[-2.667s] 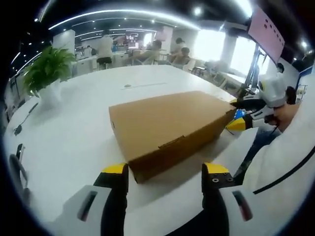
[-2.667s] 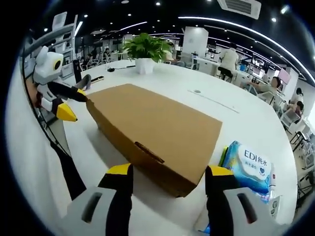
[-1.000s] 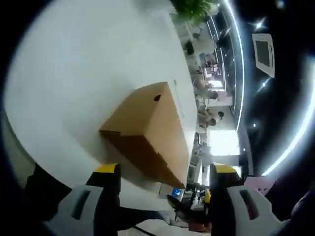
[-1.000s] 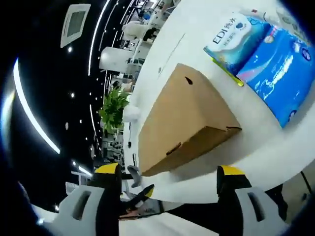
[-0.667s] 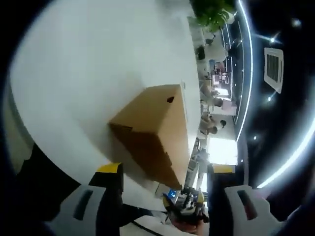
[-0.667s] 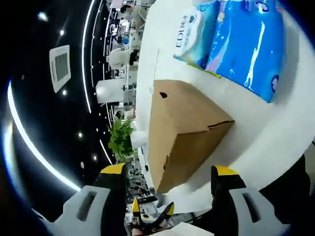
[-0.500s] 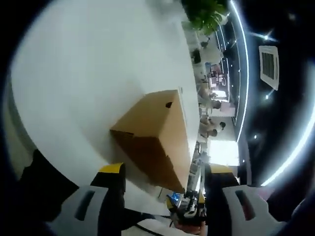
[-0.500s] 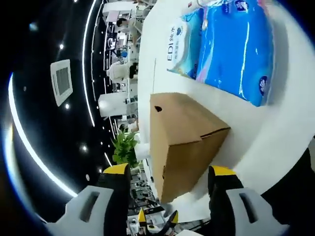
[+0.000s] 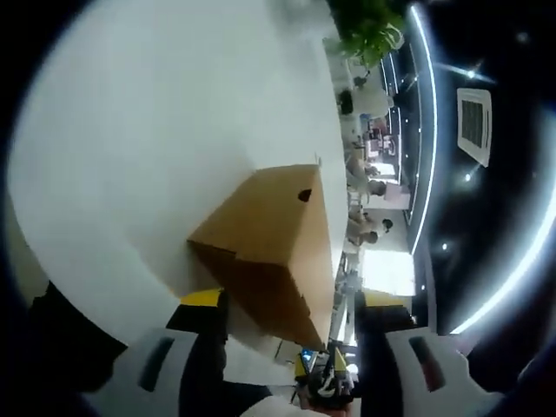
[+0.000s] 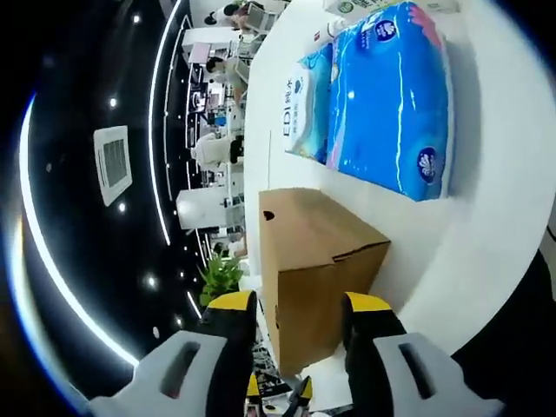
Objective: Operate the shoe box by opening the lid, removing the specified soft item, and placing it in the target area until the item is outside and the box remains undamaged.
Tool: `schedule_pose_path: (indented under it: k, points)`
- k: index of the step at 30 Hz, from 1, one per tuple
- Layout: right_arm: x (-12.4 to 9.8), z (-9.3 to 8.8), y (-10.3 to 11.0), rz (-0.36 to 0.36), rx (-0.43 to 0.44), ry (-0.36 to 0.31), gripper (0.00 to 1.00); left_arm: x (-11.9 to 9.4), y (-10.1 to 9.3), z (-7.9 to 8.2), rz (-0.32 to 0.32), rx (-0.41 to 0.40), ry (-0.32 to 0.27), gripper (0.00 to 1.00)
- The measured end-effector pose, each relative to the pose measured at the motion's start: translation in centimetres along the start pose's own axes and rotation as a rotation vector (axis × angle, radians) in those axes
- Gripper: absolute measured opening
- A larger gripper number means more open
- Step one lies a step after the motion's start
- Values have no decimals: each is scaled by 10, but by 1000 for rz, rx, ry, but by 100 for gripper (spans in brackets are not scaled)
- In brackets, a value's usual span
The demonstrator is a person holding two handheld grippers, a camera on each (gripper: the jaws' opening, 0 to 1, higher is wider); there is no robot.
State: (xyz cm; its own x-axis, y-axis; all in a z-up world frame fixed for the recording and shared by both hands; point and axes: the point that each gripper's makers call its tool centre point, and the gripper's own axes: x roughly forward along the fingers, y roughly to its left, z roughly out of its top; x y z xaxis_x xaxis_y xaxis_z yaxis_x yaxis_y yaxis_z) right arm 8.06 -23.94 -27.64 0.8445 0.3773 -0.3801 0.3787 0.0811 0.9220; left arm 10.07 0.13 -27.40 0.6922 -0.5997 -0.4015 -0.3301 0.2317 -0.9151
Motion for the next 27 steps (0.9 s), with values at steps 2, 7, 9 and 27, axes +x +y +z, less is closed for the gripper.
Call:
schedule_pose_path:
  k: [2, 7, 9, 27]
  points:
    - [3, 4, -2, -9, -35, -11, 39, 0, 0, 2, -6, -4, 5, 54]
    - [9, 6, -5, -16, -33, -12, 39, 1, 9, 8, 4, 12, 2, 53]
    - [11, 7, -4, -23, -51, -11, 38, 2, 9, 7, 3, 18, 11, 52]
    - [17, 11, -8, -31, -47, -12, 31, 9, 12, 15, 14, 124, 7, 41]
